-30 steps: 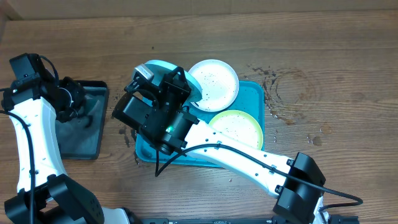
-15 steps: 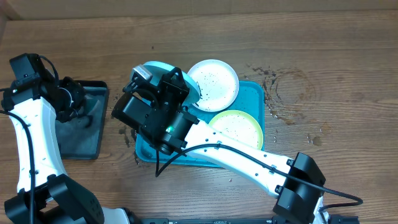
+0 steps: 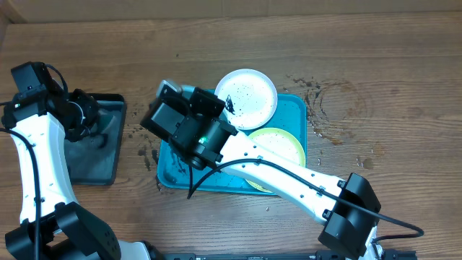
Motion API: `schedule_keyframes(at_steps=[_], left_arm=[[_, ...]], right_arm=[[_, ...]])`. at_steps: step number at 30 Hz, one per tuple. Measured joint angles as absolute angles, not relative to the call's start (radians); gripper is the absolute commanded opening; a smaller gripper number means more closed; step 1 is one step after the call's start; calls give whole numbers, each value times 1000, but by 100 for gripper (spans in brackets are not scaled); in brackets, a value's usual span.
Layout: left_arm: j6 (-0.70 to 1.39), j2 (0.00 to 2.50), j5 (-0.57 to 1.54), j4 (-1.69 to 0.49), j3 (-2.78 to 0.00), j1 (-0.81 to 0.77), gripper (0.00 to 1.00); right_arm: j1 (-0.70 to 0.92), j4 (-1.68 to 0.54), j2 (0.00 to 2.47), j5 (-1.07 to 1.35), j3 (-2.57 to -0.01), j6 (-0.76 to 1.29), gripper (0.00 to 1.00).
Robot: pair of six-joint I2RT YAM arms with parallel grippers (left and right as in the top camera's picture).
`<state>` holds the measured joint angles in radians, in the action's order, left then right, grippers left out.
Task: Clean dirty plates on tray and stack at the side
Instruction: 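Lift the blue-rimmed plate with the right gripper and carry it right, then set the blue-rimmed plate down at the table's right side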
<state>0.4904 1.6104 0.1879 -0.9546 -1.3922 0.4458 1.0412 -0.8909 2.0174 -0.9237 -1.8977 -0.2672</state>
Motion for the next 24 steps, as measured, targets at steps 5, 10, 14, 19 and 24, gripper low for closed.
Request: schedule_keyframes(at_steps=[5,10,14,19,24], left_arm=[[490,1610,188,-955,-1392,446,4],[487,1610,188,-954,-1392,446,4],[484,1610,189,-955,-1392,446,4],[471,1610,189,-952,-1392,446,4],[468,1610,191,-943,-1392,446,4]], right_arm=[[1006,-926,2017,-849,-1898,-101,4],[781,-1024,1992,-390,-1898,89,4],[486,-1119,1955,23,-1898,161,4],[105,-1325,1950,215,-1899,194,4],[-105,-1351,1948,125,-1853,250,4]])
